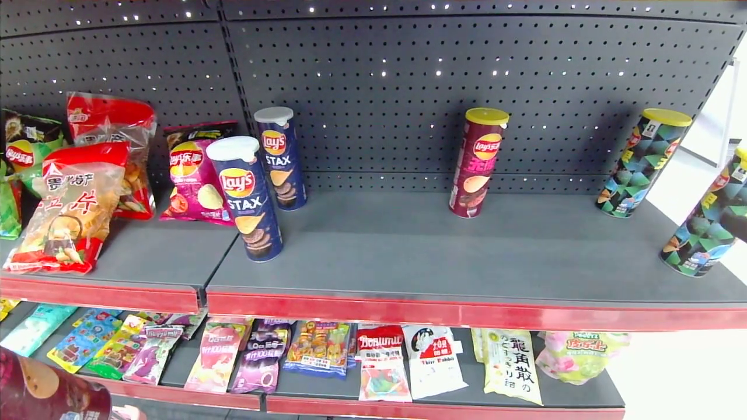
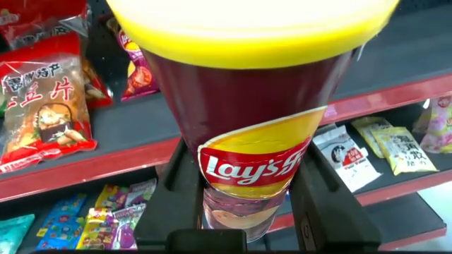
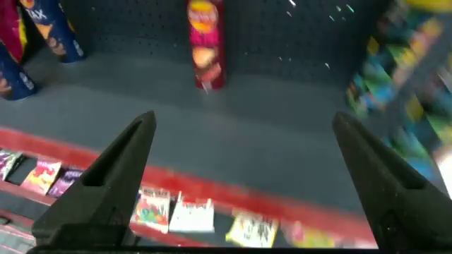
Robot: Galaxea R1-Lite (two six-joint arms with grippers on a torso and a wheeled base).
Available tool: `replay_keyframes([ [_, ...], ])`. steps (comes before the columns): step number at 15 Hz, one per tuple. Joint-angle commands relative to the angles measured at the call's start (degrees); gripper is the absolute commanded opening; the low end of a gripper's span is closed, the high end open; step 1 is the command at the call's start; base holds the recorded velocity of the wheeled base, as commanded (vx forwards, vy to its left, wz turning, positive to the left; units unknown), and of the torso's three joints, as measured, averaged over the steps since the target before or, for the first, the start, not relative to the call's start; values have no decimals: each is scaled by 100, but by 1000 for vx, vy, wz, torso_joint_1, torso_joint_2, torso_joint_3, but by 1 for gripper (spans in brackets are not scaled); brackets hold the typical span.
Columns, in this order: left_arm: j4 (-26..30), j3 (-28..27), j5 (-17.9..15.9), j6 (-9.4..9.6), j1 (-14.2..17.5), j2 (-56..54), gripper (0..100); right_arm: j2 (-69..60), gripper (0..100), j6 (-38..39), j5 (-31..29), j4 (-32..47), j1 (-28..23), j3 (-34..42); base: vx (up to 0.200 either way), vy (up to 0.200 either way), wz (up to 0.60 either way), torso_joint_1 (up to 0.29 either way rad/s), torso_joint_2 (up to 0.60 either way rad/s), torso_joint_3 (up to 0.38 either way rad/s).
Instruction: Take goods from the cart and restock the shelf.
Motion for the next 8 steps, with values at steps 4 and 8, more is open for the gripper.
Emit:
replay_keyframes([
  [4, 2, -47, 121, -1, 11, -72, 0, 3720, 100, -96, -83, -2134, 556, -1099, 0, 0, 0, 0, 0, 0],
  [8, 2, -38, 165, 52, 11, -72, 0, 4520, 100, 211, 58, -2152, 723, -1846, 0, 0, 0, 0, 0, 0],
])
